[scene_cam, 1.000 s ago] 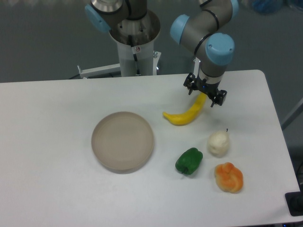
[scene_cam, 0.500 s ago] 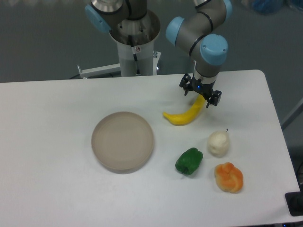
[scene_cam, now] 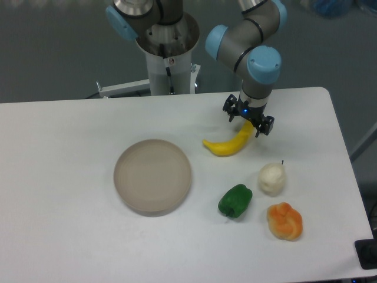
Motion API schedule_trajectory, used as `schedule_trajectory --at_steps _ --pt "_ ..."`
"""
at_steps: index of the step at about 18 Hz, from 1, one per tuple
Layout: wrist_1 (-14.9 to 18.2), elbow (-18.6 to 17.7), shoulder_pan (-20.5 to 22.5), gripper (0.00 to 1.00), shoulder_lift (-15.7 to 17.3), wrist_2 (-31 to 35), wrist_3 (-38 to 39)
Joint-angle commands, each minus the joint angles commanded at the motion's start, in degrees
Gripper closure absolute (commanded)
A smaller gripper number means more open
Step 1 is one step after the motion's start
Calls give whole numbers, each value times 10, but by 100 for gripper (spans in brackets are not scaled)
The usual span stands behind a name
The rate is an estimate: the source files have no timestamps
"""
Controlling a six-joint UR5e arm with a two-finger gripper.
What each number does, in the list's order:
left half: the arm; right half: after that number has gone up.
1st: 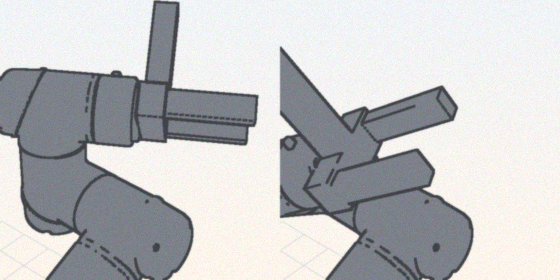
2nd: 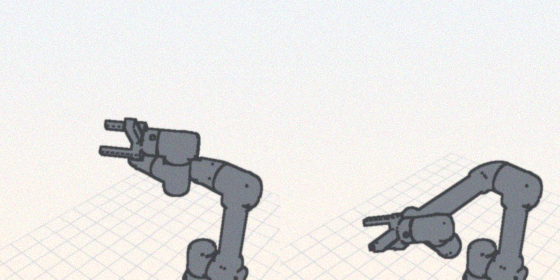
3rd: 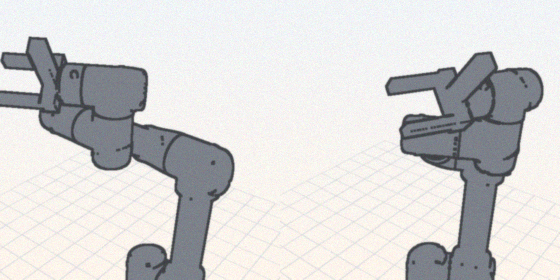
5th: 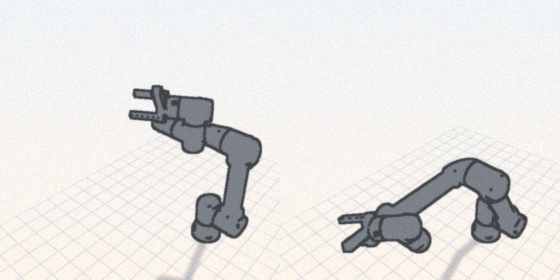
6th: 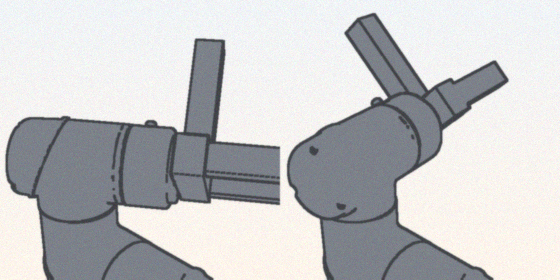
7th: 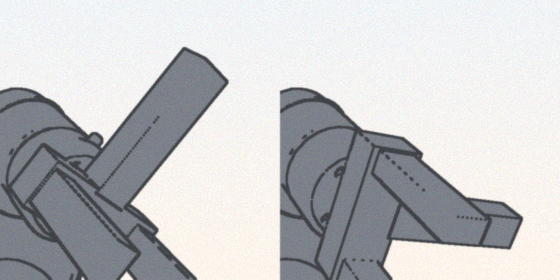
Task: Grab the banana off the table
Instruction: 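Lower the gripper onto the banana and close on it, then lift the grasped banana up off the table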
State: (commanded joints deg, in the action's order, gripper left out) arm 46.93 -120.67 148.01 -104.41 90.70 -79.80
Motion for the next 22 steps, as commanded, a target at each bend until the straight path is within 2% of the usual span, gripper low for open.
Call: schedule_trajectory --at_steps 6,7,9,11,12,17,22 --pt "-8 3 -2 1 -11 0 2" --pt "-9 5 -1 10 -11 0 3" --pt "-8 7 0 42 -13 0 4" --pt "-8 9 2 60 -16 0 2" --pt "-8 10 3 63 -16 0 1" --pt "-7 15 3 66 -16 0 1" --pt "-4 41 4 66 -12 0 -2"
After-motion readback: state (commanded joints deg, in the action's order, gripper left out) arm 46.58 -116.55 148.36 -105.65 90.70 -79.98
